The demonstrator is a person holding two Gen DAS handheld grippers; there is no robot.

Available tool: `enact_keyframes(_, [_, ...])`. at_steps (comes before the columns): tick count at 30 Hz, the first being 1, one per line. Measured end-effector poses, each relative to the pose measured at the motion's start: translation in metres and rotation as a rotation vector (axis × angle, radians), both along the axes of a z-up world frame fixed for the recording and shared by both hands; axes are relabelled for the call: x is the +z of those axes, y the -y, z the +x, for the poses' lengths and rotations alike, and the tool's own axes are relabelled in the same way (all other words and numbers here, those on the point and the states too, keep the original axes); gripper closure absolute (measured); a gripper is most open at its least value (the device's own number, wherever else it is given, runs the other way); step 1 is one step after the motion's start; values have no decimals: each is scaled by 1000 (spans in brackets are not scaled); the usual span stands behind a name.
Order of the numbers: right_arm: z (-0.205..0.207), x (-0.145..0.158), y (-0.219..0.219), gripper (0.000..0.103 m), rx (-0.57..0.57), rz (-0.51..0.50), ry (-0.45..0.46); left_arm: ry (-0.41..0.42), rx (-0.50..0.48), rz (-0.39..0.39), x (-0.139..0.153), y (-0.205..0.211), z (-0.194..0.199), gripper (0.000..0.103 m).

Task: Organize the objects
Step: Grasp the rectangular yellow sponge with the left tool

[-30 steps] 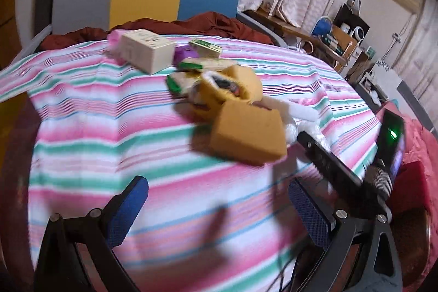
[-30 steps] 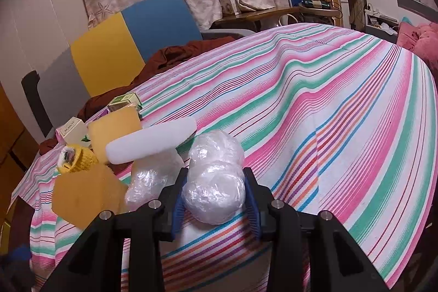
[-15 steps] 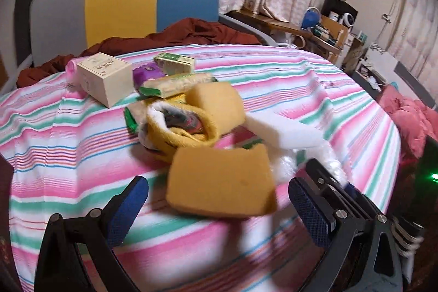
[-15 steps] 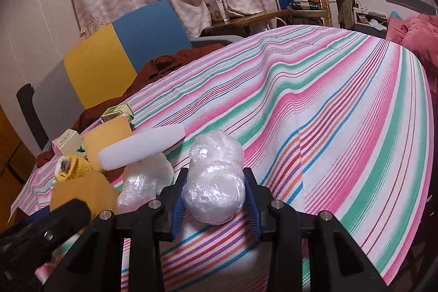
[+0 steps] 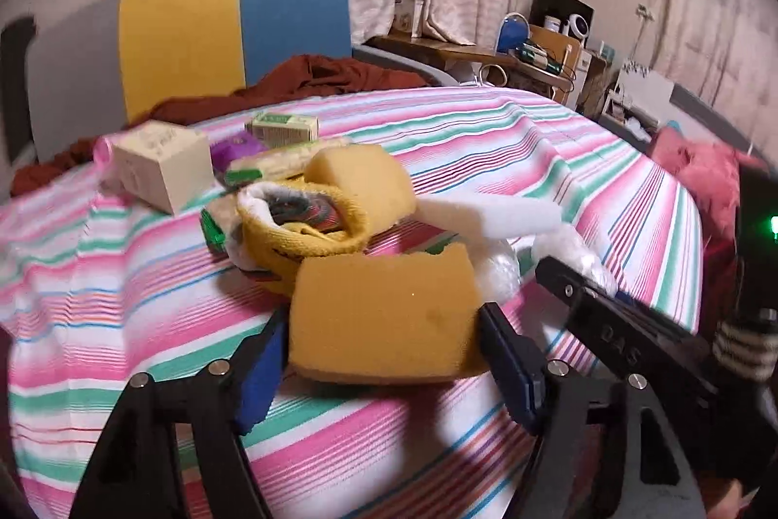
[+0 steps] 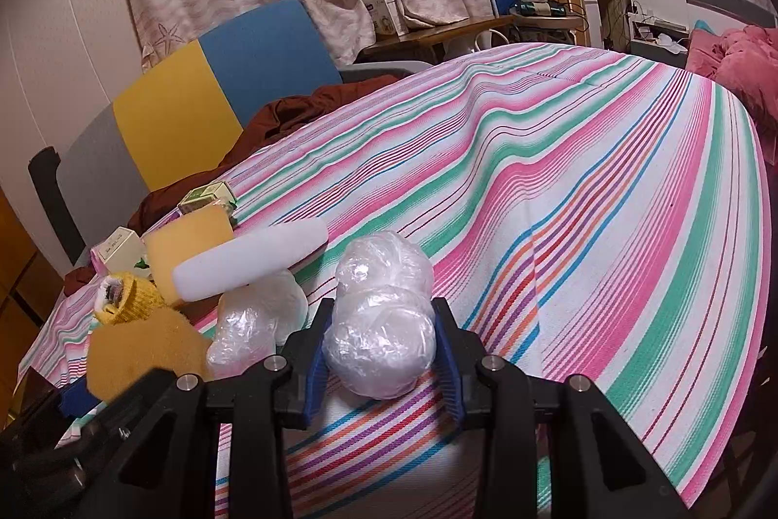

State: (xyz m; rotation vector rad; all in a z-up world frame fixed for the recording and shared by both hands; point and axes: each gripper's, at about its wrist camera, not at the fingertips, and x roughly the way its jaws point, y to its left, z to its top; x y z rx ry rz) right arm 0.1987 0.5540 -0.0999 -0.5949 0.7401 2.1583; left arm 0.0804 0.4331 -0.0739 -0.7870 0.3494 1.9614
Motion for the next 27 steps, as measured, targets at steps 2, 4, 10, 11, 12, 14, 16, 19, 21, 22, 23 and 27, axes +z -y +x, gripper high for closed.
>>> enact_keyframes(2, [0, 0, 1, 65, -1, 5, 5, -16, 1, 7, 0, 5, 4, 31])
enact_keyframes(4, [-2, 0, 3, 65, -5, 17, 19, -11, 16, 25, -1, 13, 7, 32])
enact_keyframes(10, [-3, 2, 6, 65, -10, 45, 47, -55, 36, 36, -15, 42, 31, 37])
enact_keyframes(11, [-4, 2, 6, 65, -10, 49, 49, -72, 43, 43, -15, 47, 36, 38])
enact_keyframes(12, [-5, 3, 8, 65, -7, 56, 55, -77, 54, 48, -15, 53, 38, 38])
enact_keyframes(14, [-7, 3, 9, 65, -2, 68, 65, -58, 64, 60, -17, 62, 38, 40])
enact_keyframes(16, [-8, 4, 11, 65, 6, 82, 73, -69, 91, 49, -17, 67, 38, 57])
enact_keyframes(19, [-10, 5, 14, 65, 12, 97, 85, -19, 115, 62, -17, 79, 32, 66])
enact_keyframes(21, [-12, 5, 15, 65, 13, 106, 95, 29, 123, 70, -18, 85, 26, 67])
enact_keyframes(22, [-12, 6, 16, 65, 14, 110, 96, 65, 116, 89, -17, 89, 25, 66])
enact_keyframes(23, [-12, 6, 17, 65, 16, 113, 98, 80, 118, 104, -15, 92, 24, 58])
enact_keyframes(27, [-12, 5, 18, 65, 22, 114, 101, 40, 155, 136, -4, 94, 21, 2])
